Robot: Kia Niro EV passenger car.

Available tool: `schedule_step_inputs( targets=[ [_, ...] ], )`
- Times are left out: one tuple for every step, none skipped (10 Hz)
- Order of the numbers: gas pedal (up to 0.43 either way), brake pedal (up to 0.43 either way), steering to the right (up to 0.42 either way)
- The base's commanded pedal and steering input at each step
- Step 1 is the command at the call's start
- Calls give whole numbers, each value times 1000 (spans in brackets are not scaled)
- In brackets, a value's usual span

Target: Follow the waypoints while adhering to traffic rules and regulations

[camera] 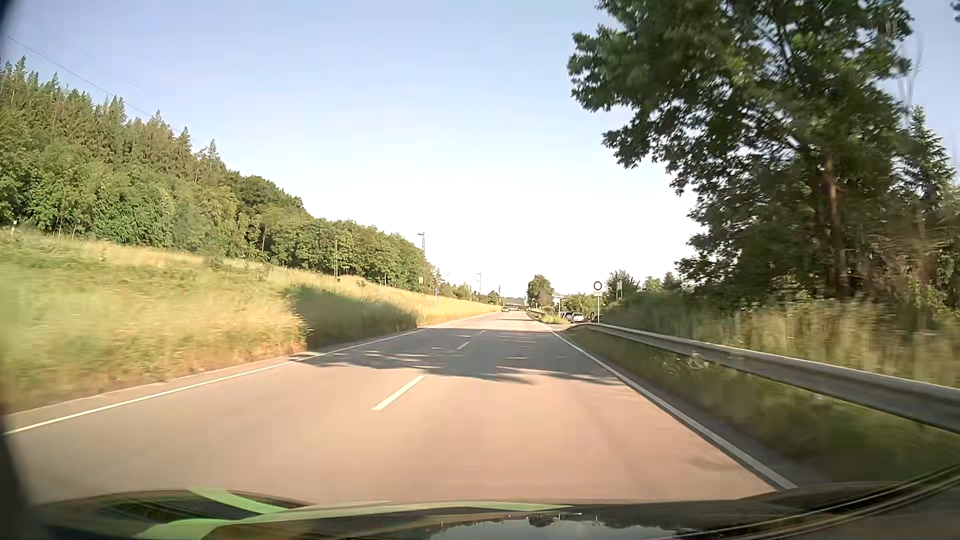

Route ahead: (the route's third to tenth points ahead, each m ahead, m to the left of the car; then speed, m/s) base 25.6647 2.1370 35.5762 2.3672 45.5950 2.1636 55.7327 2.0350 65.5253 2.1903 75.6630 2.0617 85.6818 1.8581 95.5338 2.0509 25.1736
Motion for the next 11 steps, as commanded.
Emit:
schedule_step_inputs(
  targets=[
    [287,0,-2],
    [287,0,-1],
    [287,0,-1],
    [287,0,-1],
    [287,0,-1],
    [280,0,-1],
    [280,0,-1],
    [280,0,-1],
    [280,0,0],
    [280,0,1],
    [280,0,1]
  ],
)
